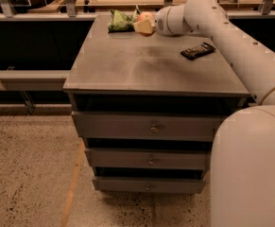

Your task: Move apple near rxbar chocolate

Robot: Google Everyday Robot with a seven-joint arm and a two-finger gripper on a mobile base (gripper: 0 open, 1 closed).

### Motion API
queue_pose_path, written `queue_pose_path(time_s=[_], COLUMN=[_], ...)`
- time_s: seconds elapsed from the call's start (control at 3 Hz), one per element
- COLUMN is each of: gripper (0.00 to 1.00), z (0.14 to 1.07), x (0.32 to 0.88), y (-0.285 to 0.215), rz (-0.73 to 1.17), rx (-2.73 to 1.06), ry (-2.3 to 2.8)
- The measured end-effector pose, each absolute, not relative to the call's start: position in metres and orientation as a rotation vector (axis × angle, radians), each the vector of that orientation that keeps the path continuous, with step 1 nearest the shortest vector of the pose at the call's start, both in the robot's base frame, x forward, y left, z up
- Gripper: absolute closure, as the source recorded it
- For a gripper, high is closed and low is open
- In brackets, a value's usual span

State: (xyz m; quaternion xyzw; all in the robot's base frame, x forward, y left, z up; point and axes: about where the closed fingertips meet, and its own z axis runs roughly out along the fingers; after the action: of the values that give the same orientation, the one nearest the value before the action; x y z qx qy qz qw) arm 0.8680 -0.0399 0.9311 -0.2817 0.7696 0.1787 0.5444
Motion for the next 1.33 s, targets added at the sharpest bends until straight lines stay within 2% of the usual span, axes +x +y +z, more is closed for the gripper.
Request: queue_pose_path(time_s=[0.33,1.0,1.33], gripper=[1.0,1.0,1.0], z=[0.905,0.9,0.904], x=[0.86,0.864,0.867], y=[-0.072,-0.07,-0.089], rz=[0.381,0.364,0.31], rx=[-0.524,-0.503,-0.435], ry=[1.896,1.905,1.939])
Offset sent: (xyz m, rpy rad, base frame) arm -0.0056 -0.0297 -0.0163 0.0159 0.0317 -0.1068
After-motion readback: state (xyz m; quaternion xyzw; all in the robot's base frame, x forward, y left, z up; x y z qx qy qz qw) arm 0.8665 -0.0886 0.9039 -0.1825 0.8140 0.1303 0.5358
